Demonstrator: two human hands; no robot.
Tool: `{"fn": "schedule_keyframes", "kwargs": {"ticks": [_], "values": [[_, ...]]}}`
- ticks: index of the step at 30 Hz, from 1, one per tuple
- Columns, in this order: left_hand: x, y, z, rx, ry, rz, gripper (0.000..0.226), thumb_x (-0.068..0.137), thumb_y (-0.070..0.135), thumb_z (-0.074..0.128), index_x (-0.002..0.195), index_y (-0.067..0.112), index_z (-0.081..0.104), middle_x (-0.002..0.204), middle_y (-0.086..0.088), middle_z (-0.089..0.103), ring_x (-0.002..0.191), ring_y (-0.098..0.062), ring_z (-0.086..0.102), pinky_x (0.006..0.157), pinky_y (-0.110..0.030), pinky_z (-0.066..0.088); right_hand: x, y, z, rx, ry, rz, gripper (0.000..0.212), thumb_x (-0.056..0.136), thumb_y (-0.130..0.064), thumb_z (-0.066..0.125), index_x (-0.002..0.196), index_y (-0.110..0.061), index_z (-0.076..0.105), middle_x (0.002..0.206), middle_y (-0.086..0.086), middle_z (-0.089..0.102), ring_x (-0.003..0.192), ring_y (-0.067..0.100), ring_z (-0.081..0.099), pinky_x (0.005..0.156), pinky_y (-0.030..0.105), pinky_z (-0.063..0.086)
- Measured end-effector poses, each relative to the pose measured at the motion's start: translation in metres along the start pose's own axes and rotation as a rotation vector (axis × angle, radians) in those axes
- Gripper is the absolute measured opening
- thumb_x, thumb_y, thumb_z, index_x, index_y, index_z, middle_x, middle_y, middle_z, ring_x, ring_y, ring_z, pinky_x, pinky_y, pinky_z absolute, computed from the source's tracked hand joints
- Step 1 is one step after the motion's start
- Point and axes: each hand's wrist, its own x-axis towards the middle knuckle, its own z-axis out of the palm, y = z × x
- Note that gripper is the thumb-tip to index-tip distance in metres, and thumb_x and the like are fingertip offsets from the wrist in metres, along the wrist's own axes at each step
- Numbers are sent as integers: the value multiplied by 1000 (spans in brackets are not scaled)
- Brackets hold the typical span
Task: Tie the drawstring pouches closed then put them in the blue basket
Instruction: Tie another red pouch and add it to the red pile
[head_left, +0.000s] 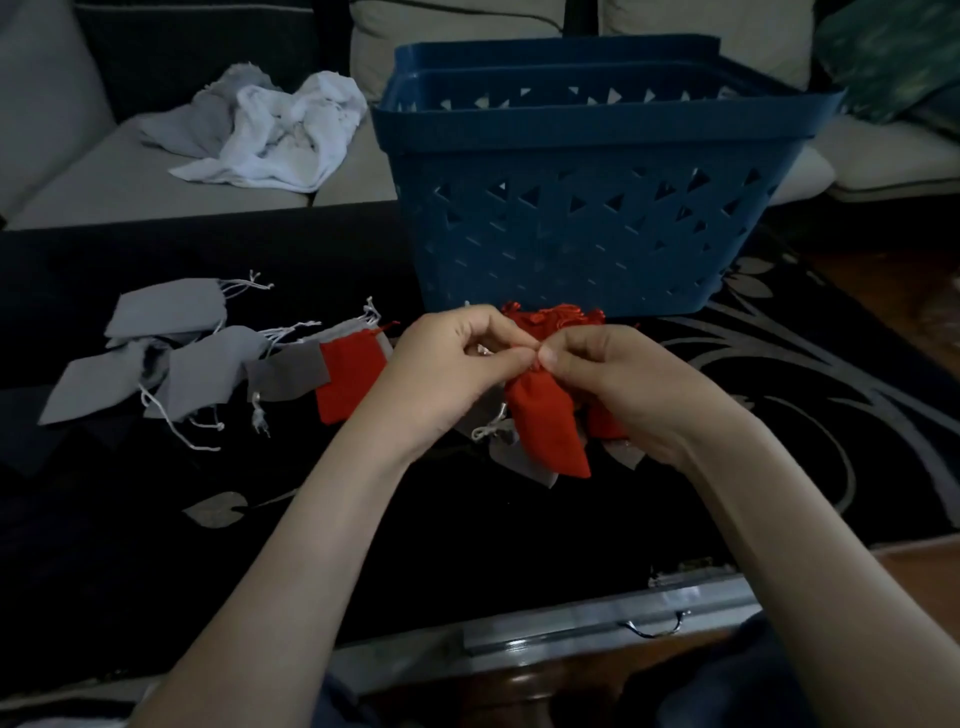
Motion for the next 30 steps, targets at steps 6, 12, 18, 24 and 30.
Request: {"fn": "schedule_keyframes", "kwargs": {"ticks": [6, 12, 18, 24, 30], "values": [[1, -1, 6, 109, 51, -23, 20, 77, 10, 76, 68, 27, 71, 76, 1, 72, 72, -8, 63, 74, -32, 51, -1, -2, -6, -266, 42, -56, 12, 89, -18, 63, 80, -9, 64, 55, -13, 51, 51, -2, 44, 56, 13, 37], [2, -1, 2, 54, 46, -132, 18, 79, 9, 74, 66, 21, 71, 69, -3, 69, 67, -12, 60, 73, -31, 47, 4, -1, 5, -510, 201, -148, 6, 85, -16, 67, 79, -16, 65, 64, -10, 57, 53, -4, 48, 54, 7, 37], [3, 0, 0, 112, 26, -147, 5, 78, 16, 76, 76, 13, 73, 74, -7, 71, 69, -12, 63, 74, -29, 51, 7, 3, 8, -580, 332, -205, 7, 82, -20, 70, 78, -15, 68, 65, -11, 59, 60, -5, 51, 60, 7, 37], [2, 4, 9, 414, 100, -7, 8, 81, 12, 70, 76, 18, 67, 65, 10, 59, 58, 1, 53, 58, -7, 38, 10, 4, 9, -524, 349, -158, 10, 85, -14, 65, 75, -15, 64, 67, -7, 62, 60, -2, 50, 59, 7, 36], [-2, -2, 26, 704, 290, 307, 4, 87, 12, 59, 85, 11, 56, 79, 2, 57, 81, -16, 48, 71, -21, 32, 11, 5, 10, -336, 378, -138, 17, 90, -17, 60, 73, -17, 59, 70, -3, 62, 63, 5, 52, 66, 24, 42]]}}
